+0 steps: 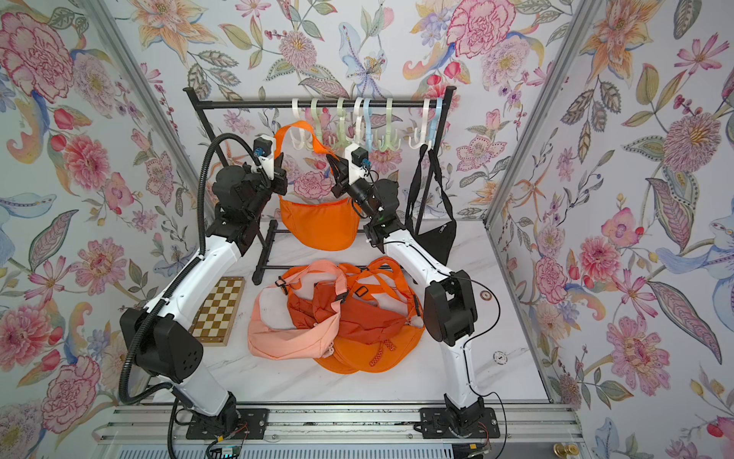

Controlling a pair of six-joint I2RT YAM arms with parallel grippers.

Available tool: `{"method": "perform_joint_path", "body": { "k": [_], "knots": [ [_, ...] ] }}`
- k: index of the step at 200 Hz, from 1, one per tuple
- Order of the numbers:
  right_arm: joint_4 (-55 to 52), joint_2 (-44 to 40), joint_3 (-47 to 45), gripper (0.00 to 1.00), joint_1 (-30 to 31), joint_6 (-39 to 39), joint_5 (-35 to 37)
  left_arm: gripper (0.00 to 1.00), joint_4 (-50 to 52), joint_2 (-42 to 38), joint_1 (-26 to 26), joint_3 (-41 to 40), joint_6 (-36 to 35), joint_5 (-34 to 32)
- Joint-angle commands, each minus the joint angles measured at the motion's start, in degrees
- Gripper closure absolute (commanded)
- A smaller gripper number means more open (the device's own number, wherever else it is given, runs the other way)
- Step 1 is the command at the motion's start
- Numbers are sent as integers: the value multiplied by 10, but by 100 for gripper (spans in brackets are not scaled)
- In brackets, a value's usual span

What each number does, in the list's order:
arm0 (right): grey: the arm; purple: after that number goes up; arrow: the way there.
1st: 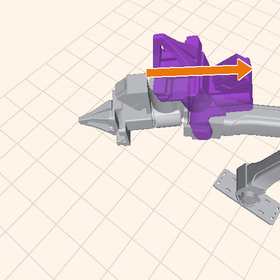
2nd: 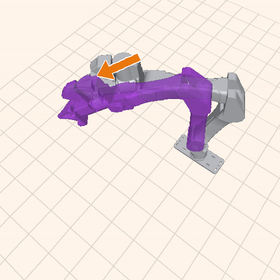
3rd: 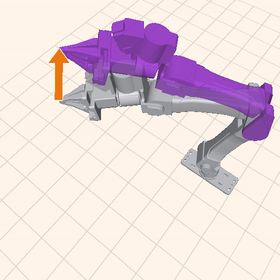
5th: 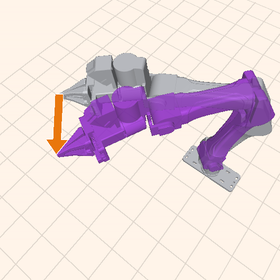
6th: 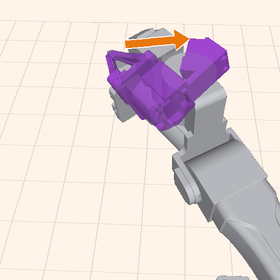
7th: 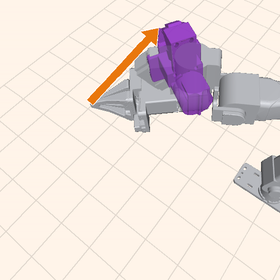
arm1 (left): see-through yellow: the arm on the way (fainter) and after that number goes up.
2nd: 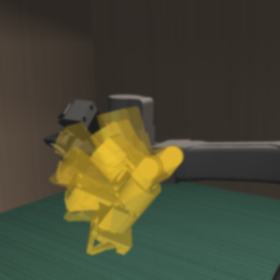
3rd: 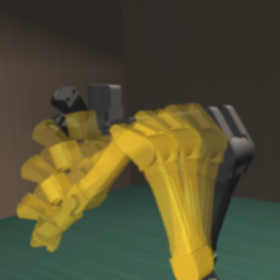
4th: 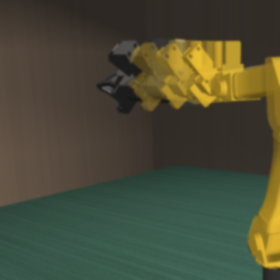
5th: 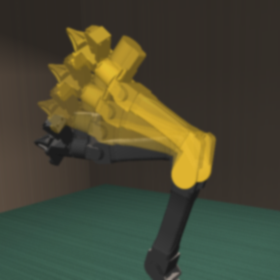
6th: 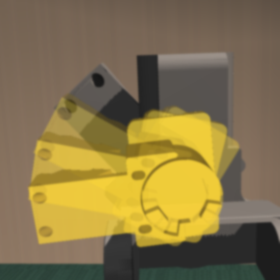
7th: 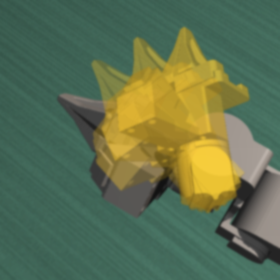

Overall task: Take the bag off the hook
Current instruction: Pick up the bag from the hook, then place the bag inside the bag.

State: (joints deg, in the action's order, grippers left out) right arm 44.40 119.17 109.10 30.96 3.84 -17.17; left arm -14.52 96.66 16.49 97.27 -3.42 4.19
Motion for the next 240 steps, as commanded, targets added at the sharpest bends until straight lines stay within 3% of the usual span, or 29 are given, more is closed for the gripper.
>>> {"method": "perform_joint_path", "body": {
  "k": [1, 100, 180, 240],
  "knots": [
    [20, -47, -39, 100, 5, -5, -8, 100, -6, -50, -2, 2, -2, -14],
    [-41, -293, -257, 100, 50, -30, 13, 100, 12, -216, 12, -128, 10, 30],
    [-251, -584, -399, 100, 82, -64, 81, 100, 7, -284, 156, -225, 2, 1],
    [-421, -779, -466, 100, 83, -74, 118, 100, -57, -307, 293, -311, -36, -74]
  ]
}}
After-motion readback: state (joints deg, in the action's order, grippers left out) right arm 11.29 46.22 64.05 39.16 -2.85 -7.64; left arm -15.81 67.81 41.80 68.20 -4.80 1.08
